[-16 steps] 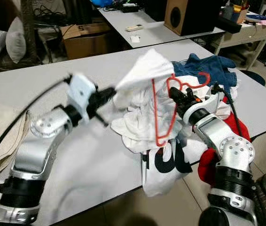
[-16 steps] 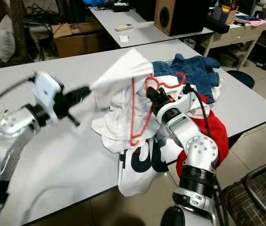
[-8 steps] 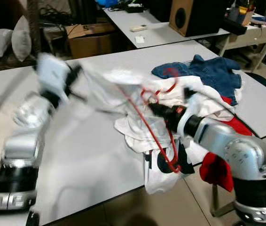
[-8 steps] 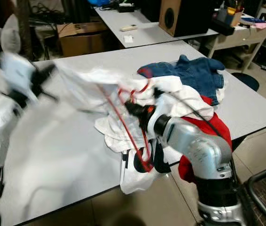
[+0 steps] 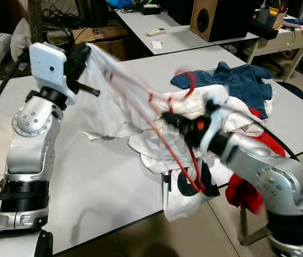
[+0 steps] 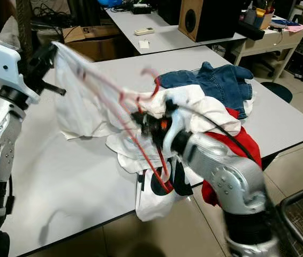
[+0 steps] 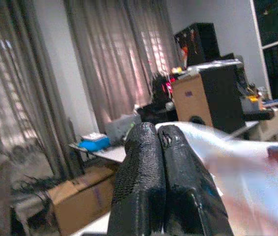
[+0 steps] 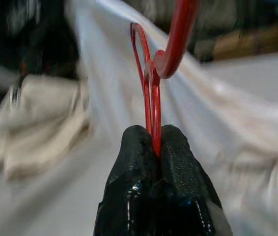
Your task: Hang hanger
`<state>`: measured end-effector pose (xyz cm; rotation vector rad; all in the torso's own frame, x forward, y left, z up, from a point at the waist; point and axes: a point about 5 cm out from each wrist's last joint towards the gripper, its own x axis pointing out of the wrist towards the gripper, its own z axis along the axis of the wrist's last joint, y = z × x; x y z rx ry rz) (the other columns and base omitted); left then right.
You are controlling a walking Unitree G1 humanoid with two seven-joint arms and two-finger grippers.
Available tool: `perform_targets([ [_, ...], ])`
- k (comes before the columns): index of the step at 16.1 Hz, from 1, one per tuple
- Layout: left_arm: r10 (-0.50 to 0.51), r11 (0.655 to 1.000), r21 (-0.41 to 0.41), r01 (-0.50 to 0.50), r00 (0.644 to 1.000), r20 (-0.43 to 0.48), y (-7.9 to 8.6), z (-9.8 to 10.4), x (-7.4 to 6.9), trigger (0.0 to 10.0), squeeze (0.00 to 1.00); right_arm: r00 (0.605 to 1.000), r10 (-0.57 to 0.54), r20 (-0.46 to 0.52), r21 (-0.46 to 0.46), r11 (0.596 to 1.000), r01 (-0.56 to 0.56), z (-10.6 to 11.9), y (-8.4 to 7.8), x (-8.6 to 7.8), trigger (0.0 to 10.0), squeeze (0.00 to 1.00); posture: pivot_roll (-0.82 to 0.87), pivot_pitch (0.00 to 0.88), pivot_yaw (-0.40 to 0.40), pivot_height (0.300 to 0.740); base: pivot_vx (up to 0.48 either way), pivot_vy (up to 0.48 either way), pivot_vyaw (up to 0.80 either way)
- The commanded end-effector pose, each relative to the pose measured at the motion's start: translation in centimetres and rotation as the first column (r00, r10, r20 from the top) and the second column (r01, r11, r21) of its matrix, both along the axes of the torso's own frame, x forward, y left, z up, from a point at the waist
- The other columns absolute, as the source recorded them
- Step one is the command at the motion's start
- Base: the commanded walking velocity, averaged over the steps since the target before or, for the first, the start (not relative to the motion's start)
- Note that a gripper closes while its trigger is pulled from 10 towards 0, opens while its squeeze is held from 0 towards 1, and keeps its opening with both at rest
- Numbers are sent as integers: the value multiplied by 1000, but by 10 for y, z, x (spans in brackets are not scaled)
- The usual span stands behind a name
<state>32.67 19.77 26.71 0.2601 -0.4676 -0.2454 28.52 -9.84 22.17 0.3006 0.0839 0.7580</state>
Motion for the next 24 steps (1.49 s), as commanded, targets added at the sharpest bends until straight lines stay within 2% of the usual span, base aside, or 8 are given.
perform_targets([
  [1, 24, 1000, 4, -25, 999, 32, 5, 7, 0, 0, 0, 991, -97, 88, 57, 994, 93, 18, -12, 8, 10000, 0, -41, 0, 22, 740, 0, 0, 0],
  [3, -18, 999, 46, 17, 1000, 16, 3, 6, 0, 0, 0, 974, -203, 101, 202, 963, 180, 43, -32, 19, 10000, 0, -43, 0, 20, 740, 0, 0, 0],
  [9, -149, 977, 133, 167, 980, -134, -24, -26, -4, 0, 0, 885, -366, -287, 310, 839, 447, -1, -55, 28, 10000, 0, -45, 1, 20, 740, 0, 0, 0],
  [14, -186, 962, 167, 217, 966, -182, -29, -33, -6, 0, 0, 824, -399, -403, 389, 740, 549, -7, -64, 29, 10000, 0, -45, 2, 26, 740, 0, 0, 0],
  [16, -142, 970, 176, 170, 977, -161, -22, -28, -4, 0, 0, 799, -419, -432, 559, 571, 601, 16, -95, 37, 10000, 0, -45, 1, 28, 740, 0, 0, 0],
  [17, -137, 972, 171, 162, 979, -152, -20, -26, -4, 0, 0, 799, -419, -432, 537, 592, 601, 15, -95, 38, 10000, 0, -45, 1, 28, 740, 0, 0, 0],
  [20, -165, 973, 145, 182, 979, -122, -27, -22, -5, 0, 0, 808, -442, -389, 137, 840, 525, -25, -63, 29, 10000, 0, -45, 0, 26, 740, 0, 0, 0],
  [24, -210, 965, 132, 229, 967, -142, -38, -27, -8, 0, 0, 891, -295, -344, 186, 909, 373, -18, -39, 21, 10000, 0, -41, 0, 24, 740, 0, 0, 0],
])
